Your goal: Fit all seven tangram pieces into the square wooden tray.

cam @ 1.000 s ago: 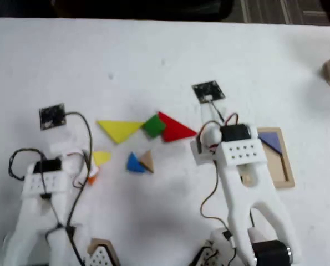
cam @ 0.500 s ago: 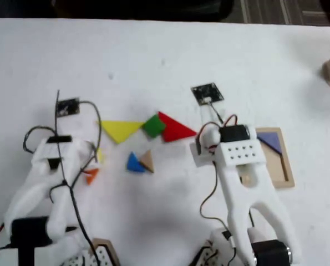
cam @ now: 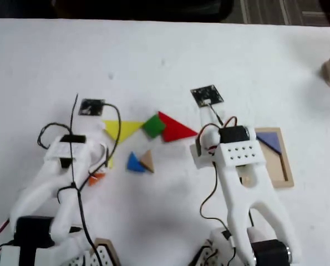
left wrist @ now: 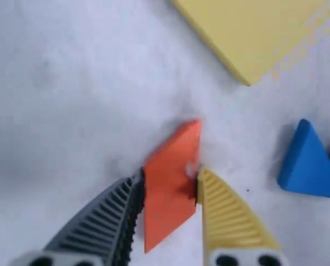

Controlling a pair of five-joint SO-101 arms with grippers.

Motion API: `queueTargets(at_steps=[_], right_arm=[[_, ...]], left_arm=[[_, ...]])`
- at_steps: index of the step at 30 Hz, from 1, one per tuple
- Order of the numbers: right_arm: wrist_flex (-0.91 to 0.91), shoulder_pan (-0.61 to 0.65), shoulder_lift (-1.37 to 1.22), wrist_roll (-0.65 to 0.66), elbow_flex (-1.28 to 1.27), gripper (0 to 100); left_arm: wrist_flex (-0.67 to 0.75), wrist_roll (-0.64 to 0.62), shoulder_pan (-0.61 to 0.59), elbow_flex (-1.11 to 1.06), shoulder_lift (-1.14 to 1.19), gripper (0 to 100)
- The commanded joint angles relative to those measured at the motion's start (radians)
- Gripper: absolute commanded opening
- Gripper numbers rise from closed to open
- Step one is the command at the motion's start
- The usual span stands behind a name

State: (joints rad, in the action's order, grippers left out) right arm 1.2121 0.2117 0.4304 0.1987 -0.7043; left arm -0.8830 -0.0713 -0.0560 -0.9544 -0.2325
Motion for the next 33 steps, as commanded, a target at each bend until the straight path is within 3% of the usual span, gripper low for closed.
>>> queueTargets(at_steps=[1, 8, 11, 19, 26, 30, 33], right_arm=[[-0.013, -0.012, 0.042, 0.012, 0.006, 1.7], [-0.002, -0.130, 0.047, 0.020, 0.031, 1.6], [0.084, -0.231, 0.047, 0.098, 0.095, 1.6], [0.168, -0.654, 0.038, 0.364, 0.180, 1.6], [0.120, -1.015, 0.035, 0.591, 0.172, 1.7], [0.050, -1.121, 0.035, 0.672, 0.129, 1.7], [-0.019, -1.176, 0.035, 0.706, 0.089, 1.7]], left_arm=[[-0.025, 0.026, 0.058, 0.044, -0.002, 9], [-0.120, 0.023, 0.071, 0.149, -0.002, 9], [-0.187, 0.020, 0.081, 0.233, -0.002, 9], [-0.308, -0.034, 0.303, 0.462, -0.001, 9], [-0.178, -0.163, 0.604, 0.588, 0.012, 9], [-0.041, -0.203, 0.716, 0.637, 0.087, 9], [-0.015, -0.229, 0.760, 0.770, 0.232, 9]])
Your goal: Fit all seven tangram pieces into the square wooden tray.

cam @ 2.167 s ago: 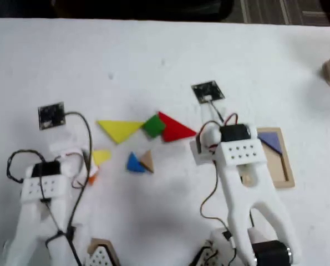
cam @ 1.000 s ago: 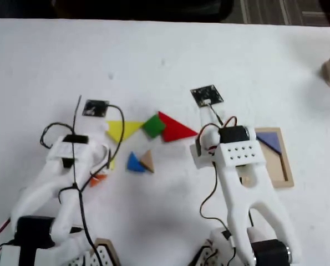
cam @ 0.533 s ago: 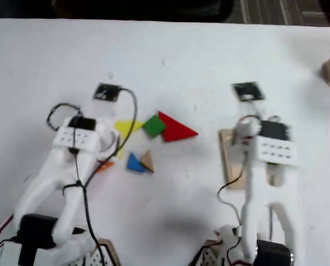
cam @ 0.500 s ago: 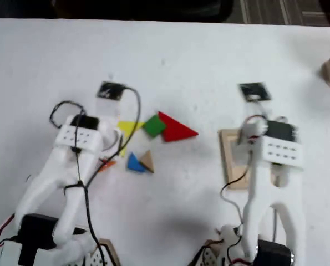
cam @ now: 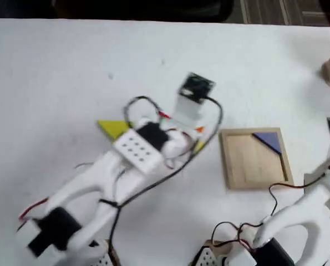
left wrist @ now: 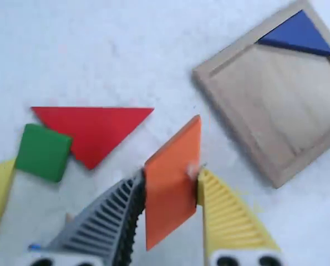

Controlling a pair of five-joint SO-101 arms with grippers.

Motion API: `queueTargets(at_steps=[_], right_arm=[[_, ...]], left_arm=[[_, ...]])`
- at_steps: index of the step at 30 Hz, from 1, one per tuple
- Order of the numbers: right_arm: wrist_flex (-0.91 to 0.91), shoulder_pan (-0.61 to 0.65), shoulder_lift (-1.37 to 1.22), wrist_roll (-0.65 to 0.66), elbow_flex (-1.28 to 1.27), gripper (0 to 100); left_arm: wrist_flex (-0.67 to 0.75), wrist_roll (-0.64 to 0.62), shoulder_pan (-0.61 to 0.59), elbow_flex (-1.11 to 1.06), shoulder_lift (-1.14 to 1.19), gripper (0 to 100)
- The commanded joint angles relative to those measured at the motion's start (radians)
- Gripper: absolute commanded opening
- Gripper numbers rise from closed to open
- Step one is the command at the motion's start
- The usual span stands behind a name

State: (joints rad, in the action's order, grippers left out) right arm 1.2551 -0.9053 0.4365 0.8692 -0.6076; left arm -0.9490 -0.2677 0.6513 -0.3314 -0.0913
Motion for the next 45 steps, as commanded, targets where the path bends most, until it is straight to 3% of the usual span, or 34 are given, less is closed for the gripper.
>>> queueTargets(at_steps=[1, 10, 14, 21, 28, 30, 37, 45], right_arm=[[-0.084, -0.077, 0.028, 0.035, -0.014, 1.7], [-0.186, -0.143, 0.028, 0.037, -0.075, 1.7], [-0.197, -0.147, 0.028, 0.038, -0.081, 1.7], [-0.193, -0.136, 0.028, 0.037, -0.083, 1.7], [-0.188, -0.119, 0.030, 0.029, -0.083, 1.7], [-0.166, -0.107, 0.030, 0.029, -0.081, 1.7], [-0.107, -0.056, 0.041, 0.029, -0.074, 1.7], [0.021, 0.111, 0.041, 0.012, -0.074, 1.7]], left_arm=[[0.049, -0.035, 0.070, 0.207, 0.150, 9], [-0.034, -0.060, 0.217, 0.775, 0.656, 10], [-0.196, -0.089, 0.216, 1.023, 0.822, 11], [-0.489, -0.132, 0.180, 1.382, 0.984, 35], [-0.810, -0.133, 0.087, 1.769, 0.998, 35], [-0.847, -0.095, 0.042, 1.870, 0.998, 35], [-0.847, -0.055, -0.137, 1.728, 0.828, 35], [-0.841, -0.006, -0.295, 1.142, 0.298, 35]])
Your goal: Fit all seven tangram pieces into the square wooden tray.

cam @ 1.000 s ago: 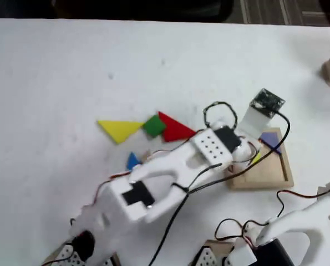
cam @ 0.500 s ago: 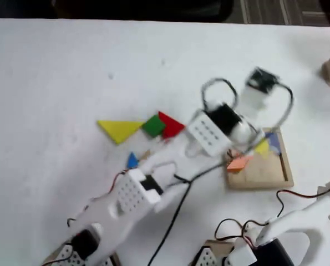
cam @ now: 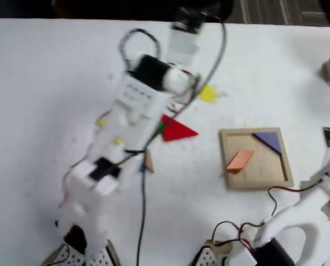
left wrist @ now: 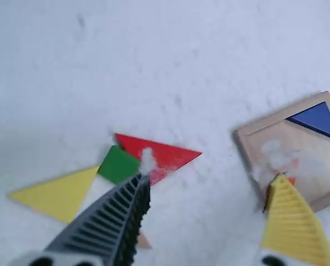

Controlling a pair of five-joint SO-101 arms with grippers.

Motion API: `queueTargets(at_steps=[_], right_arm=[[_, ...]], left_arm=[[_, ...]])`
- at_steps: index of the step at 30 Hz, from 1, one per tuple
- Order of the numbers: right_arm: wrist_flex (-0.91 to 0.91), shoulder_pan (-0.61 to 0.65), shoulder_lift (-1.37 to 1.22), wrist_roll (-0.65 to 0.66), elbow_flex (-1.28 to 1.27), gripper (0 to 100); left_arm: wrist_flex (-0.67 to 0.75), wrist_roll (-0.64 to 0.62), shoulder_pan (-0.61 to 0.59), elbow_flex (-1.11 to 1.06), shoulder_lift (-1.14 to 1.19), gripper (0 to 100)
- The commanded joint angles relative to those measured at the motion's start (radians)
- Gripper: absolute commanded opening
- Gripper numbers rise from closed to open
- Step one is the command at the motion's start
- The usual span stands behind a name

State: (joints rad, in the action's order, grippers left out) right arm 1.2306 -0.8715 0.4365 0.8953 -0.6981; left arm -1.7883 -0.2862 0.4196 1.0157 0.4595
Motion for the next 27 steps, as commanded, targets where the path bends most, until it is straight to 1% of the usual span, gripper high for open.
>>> queueTargets(at_steps=[1, 5, 7, 9, 12, 16, 18, 20, 23, 27], right_arm=[[0.048, 0.108, 0.041, -0.048, 0.017, 1.7], [0.013, 0.219, 0.038, -0.206, 0.017, 1.7], [-0.038, 0.257, 0.031, -0.255, 0.014, 1.8], [-0.096, 0.272, 0.031, -0.275, 0.011, 1.9], [-0.179, 0.272, 0.030, -0.273, 0.009, 3.9], [-0.266, 0.280, -0.001, -0.269, -0.023, 12.7], [-0.315, 0.283, -0.053, -0.219, -0.034, 14.2], [-0.348, 0.289, -0.133, -0.180, -0.031, 13.4], [-0.414, 0.291, -0.272, -0.167, -0.005, 13.1], [-0.447, 0.291, -0.438, -0.163, 0.083, 13.1]], left_arm=[[-0.002, 0.014, -0.093, -0.287, -0.314, 35], [0.058, 0.087, -0.232, -0.624, -0.539, 35], [0.129, 0.123, -0.314, -0.815, -0.644, 35], [0.221, 0.163, -0.397, -1.013, -0.753, 35], [0.359, 0.235, -0.499, -1.321, -0.926, 35], [0.489, 0.290, -0.587, -1.666, -1.148, 35], [0.549, 0.299, -0.628, -1.806, -1.242, 35], [0.608, 0.304, -0.673, -1.927, -1.319, 35], [0.690, 0.322, -0.710, -2.070, -1.376, 35], [0.784, 0.324, -0.714, -2.162, -1.379, 35]])
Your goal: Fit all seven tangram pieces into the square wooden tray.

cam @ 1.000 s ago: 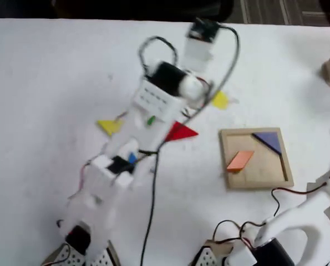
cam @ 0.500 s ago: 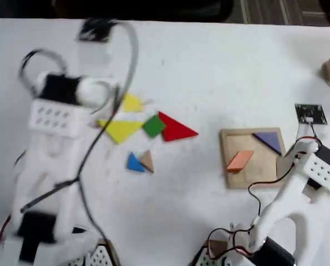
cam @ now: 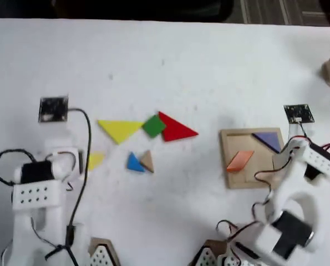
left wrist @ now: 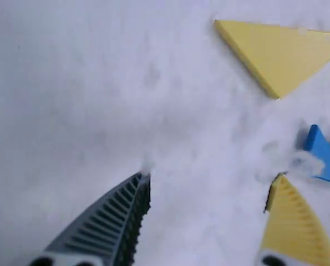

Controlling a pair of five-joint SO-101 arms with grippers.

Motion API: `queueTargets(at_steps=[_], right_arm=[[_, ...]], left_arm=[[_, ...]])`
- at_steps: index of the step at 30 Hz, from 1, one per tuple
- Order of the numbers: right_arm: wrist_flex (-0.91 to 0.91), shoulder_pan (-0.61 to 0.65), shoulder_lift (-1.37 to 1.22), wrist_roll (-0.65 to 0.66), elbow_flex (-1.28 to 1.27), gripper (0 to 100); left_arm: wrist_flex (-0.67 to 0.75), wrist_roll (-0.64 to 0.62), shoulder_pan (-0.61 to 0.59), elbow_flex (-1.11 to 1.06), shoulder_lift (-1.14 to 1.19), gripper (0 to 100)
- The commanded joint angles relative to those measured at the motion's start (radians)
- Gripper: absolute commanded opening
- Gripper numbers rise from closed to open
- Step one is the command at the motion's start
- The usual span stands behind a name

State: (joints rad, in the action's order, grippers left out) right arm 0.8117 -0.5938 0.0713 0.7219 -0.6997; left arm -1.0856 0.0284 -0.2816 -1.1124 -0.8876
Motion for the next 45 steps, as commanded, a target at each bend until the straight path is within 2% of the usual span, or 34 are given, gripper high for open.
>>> queueTargets(at_steps=[1, 7, 12, 17, 21, 25, 30, 36, 41, 45], right_arm=[[-0.027, 0.013, -0.105, 0.011, 0.107, 13.1], [-0.024, 0.012, -0.226, 0.009, 0.189, 12.8], [0.039, 0.062, -0.209, 0.006, 0.186, 1.2], [0.183, 0.162, -0.176, -0.011, 0.186, 3.4], [0.257, 0.216, -0.131, -0.157, 0.181, 3.4], [0.269, 0.280, -0.050, -0.256, 0.097, 3.4], [0.268, 0.383, 0.136, -0.293, -0.048, 3.8], [0.326, 0.390, 0.374, -0.299, -0.123, 3.9], [0.384, 0.397, 0.461, -0.299, -0.118, 4.4], [0.386, 0.386, 0.461, -0.299, -0.127, 14.0]], left_arm=[[0.106, 0.009, -0.013, -0.049, -0.031, 35], [0.193, 0.009, -0.061, -0.106, -0.031, 35], [0.227, 0.008, -0.094, -0.126, -0.031, 35], [0.230, 0.009, -0.114, -0.143, -0.031, 35], [0.250, 0.014, -0.116, -0.158, -0.031, 35], [0.281, 0.015, -0.116, -0.180, -0.031, 35], [0.281, 0.015, -0.116, -0.180, -0.031, 35], [0.279, 0.015, -0.116, -0.181, -0.031, 35], [0.276, 0.015, -0.116, -0.183, -0.031, 35], [0.273, 0.015, -0.116, -0.183, -0.031, 35]])
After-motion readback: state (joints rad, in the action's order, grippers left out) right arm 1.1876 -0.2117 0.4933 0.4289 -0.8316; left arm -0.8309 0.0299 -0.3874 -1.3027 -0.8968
